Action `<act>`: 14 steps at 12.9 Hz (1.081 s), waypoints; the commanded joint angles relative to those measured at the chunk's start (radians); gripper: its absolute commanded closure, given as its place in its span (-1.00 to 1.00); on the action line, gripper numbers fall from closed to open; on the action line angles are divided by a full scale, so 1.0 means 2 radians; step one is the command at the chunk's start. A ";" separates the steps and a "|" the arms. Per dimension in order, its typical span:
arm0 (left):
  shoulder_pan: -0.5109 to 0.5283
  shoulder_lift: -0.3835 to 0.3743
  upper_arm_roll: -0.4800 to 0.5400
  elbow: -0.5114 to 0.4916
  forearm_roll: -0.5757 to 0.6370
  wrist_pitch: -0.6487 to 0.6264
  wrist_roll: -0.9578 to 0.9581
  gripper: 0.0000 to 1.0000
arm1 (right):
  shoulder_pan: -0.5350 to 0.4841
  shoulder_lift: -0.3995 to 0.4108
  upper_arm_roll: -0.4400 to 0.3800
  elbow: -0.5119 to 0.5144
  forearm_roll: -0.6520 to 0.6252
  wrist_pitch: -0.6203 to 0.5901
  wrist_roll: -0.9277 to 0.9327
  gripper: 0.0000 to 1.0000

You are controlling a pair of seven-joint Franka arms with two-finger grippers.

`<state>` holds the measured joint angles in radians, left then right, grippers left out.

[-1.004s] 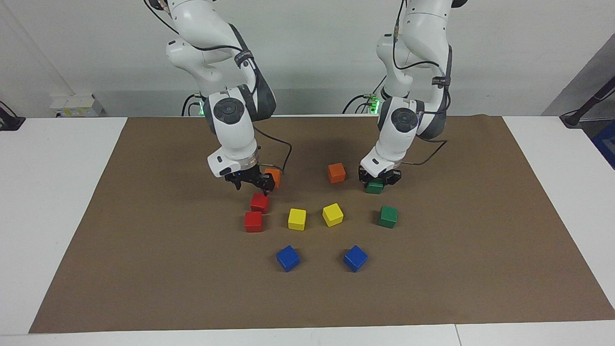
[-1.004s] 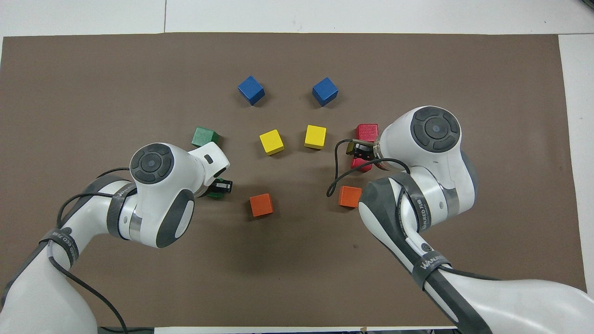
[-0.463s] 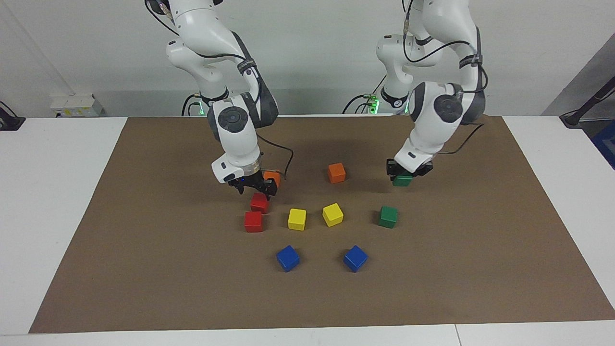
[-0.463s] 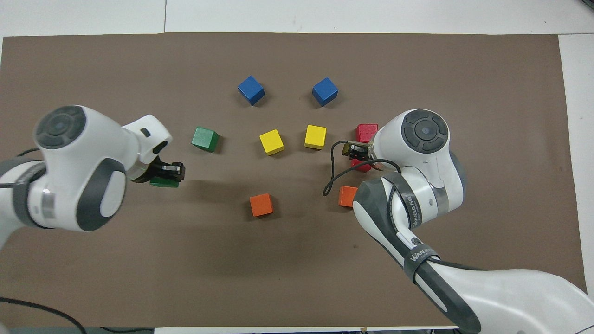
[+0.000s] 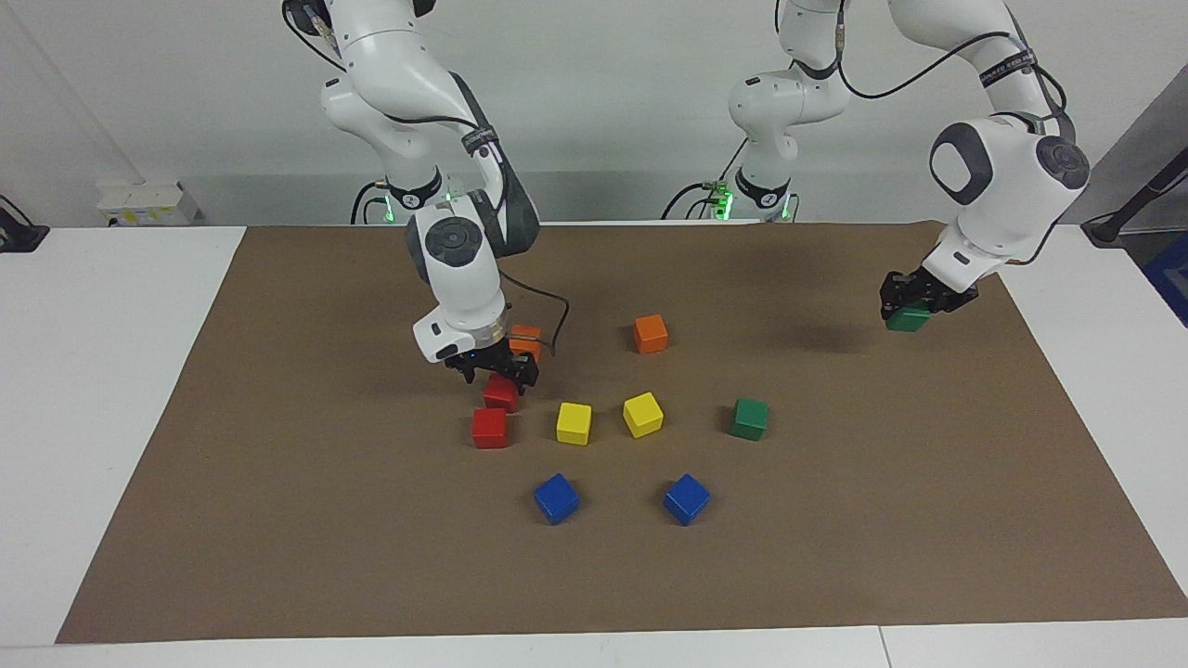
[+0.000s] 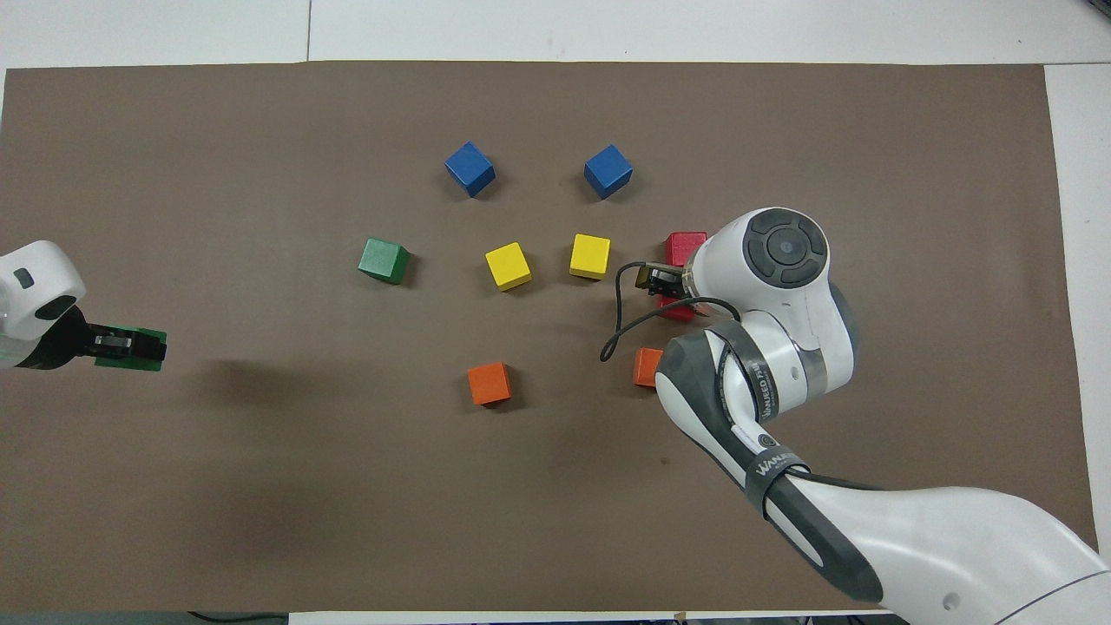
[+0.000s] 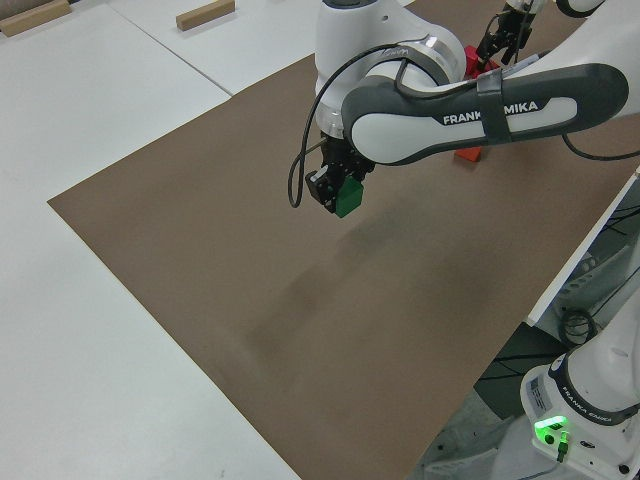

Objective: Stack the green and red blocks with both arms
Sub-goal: 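Carry the green cube to the table edge while the right gripper carries the red cube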

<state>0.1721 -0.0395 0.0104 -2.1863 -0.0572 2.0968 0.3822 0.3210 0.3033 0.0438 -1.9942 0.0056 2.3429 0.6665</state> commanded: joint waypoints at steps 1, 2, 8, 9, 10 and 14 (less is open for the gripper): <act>0.014 0.000 -0.008 -0.056 0.001 0.079 0.013 1.00 | -0.002 0.011 0.002 0.002 -0.002 0.014 0.006 -0.92; 0.015 0.013 -0.008 -0.059 0.001 0.093 0.014 1.00 | -0.002 0.011 0.003 0.002 -0.002 0.014 0.005 -0.58; 0.027 0.055 -0.006 -0.063 0.003 0.153 0.009 1.00 | 0.010 -0.022 0.002 0.043 -0.002 -0.096 0.004 1.00; 0.027 0.060 -0.006 -0.064 0.003 0.156 0.004 1.00 | 0.004 -0.029 0.003 0.071 -0.002 -0.139 -0.001 1.00; 0.027 0.063 -0.006 -0.064 0.003 0.156 -0.005 1.00 | -0.002 -0.034 0.001 0.099 -0.002 -0.177 -0.014 1.00; 0.027 0.070 -0.006 -0.064 0.005 0.157 -0.020 1.00 | -0.090 -0.034 -0.002 0.129 -0.002 -0.174 -0.199 1.00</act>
<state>0.2140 0.1009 0.0077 -2.3063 -0.0572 2.3861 0.3614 0.2266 0.2109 0.0330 -1.7504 0.0032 1.9656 0.4195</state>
